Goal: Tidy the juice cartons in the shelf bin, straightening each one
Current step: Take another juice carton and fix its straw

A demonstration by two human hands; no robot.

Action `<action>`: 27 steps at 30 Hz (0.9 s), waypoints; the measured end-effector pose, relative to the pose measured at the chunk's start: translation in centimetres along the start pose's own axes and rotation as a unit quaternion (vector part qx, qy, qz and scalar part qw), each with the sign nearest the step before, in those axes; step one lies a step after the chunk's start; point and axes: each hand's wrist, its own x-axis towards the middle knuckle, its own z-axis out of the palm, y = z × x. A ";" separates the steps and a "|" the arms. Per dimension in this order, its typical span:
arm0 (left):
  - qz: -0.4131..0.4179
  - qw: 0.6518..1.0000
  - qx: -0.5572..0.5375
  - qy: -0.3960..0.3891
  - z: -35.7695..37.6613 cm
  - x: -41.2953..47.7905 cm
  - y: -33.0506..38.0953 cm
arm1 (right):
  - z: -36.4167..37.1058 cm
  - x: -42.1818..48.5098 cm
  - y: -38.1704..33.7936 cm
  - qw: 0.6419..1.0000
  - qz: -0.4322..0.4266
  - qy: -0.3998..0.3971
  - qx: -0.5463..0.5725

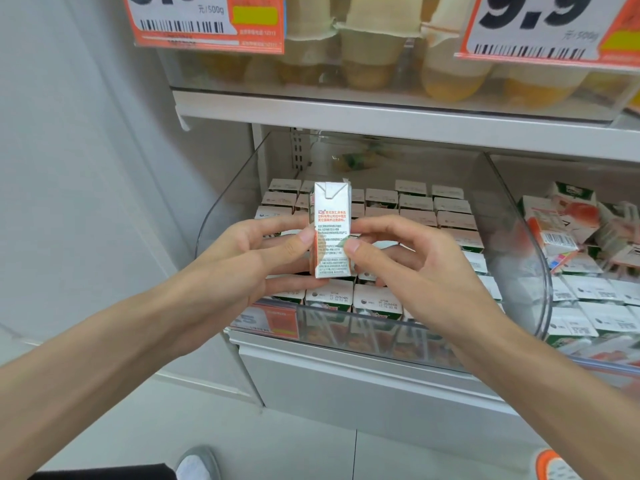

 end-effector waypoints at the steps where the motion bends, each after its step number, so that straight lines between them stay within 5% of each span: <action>1: -0.004 1.000 -0.002 0.007 0.0 0.0 -0.1 | 0.0 0.0 0.0 1.000 -0.002 0.005 0.014; 14: -0.038 0.998 -0.047 0.033 0.2 -0.2 0.3 | 0.4 -0.3 0.0 0.998 -0.059 0.001 0.008; 27: 0.004 0.999 -0.012 0.046 0.0 -0.4 0.1 | -0.2 0.1 -0.1 1.000 0.003 0.009 0.011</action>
